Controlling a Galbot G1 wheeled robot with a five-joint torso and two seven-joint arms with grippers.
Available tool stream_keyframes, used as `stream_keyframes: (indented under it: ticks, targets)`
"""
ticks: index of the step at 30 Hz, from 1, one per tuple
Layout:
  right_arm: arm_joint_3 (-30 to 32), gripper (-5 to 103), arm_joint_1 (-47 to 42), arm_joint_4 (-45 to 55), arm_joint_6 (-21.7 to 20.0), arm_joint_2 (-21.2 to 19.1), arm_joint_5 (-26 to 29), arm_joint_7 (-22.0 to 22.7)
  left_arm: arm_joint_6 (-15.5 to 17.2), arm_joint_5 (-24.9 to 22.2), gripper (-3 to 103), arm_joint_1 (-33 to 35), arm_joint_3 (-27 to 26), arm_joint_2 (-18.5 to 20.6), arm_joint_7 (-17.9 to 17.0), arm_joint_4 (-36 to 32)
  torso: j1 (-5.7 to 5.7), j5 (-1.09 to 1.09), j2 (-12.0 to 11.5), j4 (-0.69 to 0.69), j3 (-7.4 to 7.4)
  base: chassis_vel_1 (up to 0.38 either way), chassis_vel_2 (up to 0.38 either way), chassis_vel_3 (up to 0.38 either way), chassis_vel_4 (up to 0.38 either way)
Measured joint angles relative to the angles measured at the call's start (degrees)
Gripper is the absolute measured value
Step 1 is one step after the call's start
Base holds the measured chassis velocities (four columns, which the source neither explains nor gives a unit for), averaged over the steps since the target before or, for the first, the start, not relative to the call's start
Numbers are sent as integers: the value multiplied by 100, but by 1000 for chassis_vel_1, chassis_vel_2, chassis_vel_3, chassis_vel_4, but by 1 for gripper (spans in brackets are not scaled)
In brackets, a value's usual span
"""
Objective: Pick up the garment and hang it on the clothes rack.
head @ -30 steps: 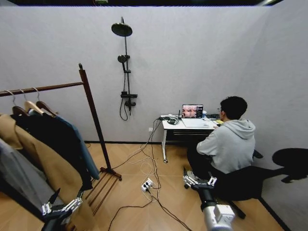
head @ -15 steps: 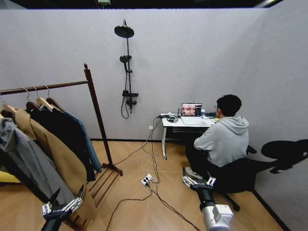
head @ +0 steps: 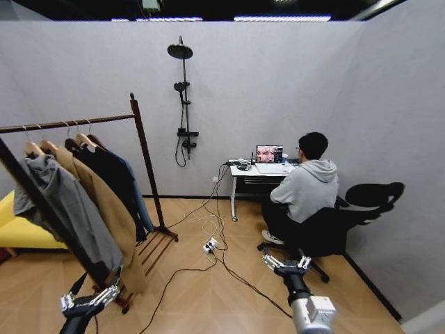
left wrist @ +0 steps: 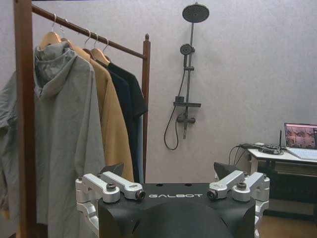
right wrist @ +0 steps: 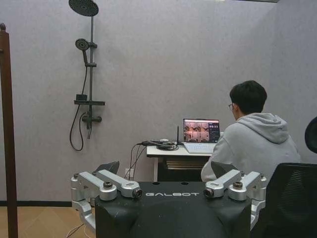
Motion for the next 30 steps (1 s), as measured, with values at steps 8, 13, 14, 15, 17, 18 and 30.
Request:
stream_keyframes:
  ticks: [8, 13, 14, 15, 17, 18, 30]
  targets:
    - [-80, 100, 2, -42, 12, 26, -53, -4, 0, 0, 100, 1, 0, 0, -2, 0, 0, -3, 1, 1, 0, 264, -303, -287, 274]
    - [-97, 100, 4, -62, 15, 27, -62, -6, 0, 0, 100, 0, 0, 0, -1, 0, 3, -3, 0, 0, 0, 215, -300, -278, 230]
    - [-102, 100, 5, -68, 15, 24, -63, -8, 0, 0, 100, 0, 0, 0, -1, 0, 3, -3, 0, 0, 0, 223, -301, -300, 213]
    - [-102, 100, 5, -68, 15, 24, -63, -8, 0, 0, 100, 0, 0, 0, -1, 0, 3, -3, 0, 0, 0, 223, -301, -300, 213]
    - [-116, 100, 8, -80, 16, 23, -65, -9, 0, 0, 100, 0, 0, 0, -2, 0, 4, -4, -1, 1, 0, 205, -301, -338, 206]
    - [-131, 100, 13, -99, 18, 24, -73, -10, 0, 0, 100, 0, 0, 0, 0, 0, 3, 0, 0, -1, 0, 214, -343, -359, 198]
    - [-196, 100, 3, -213, 150, 80, -170, -185, 0, 0, 100, 1, 0, 0, -1, 0, -4, -3, 3, 1, -2, 190, -242, -256, 193]
